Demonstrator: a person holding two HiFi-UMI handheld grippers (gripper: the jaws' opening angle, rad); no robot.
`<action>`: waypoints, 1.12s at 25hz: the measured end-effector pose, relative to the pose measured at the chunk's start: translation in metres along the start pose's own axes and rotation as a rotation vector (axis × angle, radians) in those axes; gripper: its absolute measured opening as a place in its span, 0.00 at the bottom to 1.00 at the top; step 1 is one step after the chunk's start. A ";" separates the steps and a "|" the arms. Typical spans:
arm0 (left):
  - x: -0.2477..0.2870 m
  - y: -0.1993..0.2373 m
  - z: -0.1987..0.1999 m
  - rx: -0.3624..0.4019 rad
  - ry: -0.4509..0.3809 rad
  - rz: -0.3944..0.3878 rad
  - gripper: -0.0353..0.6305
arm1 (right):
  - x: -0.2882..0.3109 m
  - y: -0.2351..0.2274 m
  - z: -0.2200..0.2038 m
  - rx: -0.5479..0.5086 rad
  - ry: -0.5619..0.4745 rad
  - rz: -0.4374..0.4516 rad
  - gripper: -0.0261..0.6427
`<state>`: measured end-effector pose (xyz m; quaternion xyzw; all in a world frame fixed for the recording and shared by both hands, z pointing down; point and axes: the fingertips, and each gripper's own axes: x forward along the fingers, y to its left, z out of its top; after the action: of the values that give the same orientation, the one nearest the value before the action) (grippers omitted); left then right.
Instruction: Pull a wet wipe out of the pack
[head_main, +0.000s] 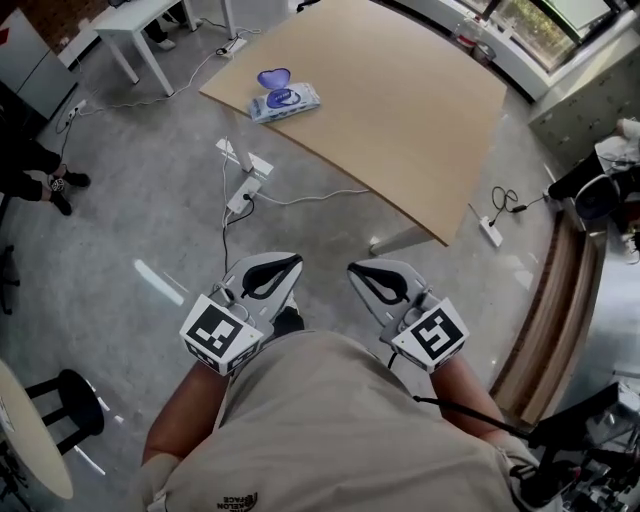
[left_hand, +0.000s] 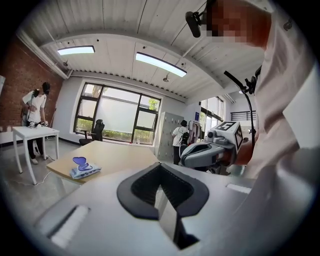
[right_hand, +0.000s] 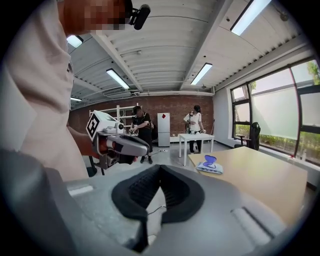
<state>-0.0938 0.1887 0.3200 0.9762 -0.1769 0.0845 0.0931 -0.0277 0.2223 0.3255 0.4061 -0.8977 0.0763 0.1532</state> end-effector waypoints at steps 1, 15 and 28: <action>0.003 0.015 0.003 0.008 0.001 -0.004 0.05 | 0.014 -0.010 0.004 -0.005 0.006 -0.004 0.04; 0.042 0.166 0.007 0.001 0.037 0.025 0.05 | 0.153 -0.105 0.034 -0.032 0.037 0.040 0.04; 0.148 0.301 0.020 -0.028 0.088 0.111 0.05 | 0.252 -0.257 0.055 -0.048 0.040 0.146 0.04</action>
<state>-0.0631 -0.1415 0.3761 0.9588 -0.2278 0.1297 0.1096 -0.0028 -0.1391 0.3623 0.3340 -0.9233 0.0739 0.1746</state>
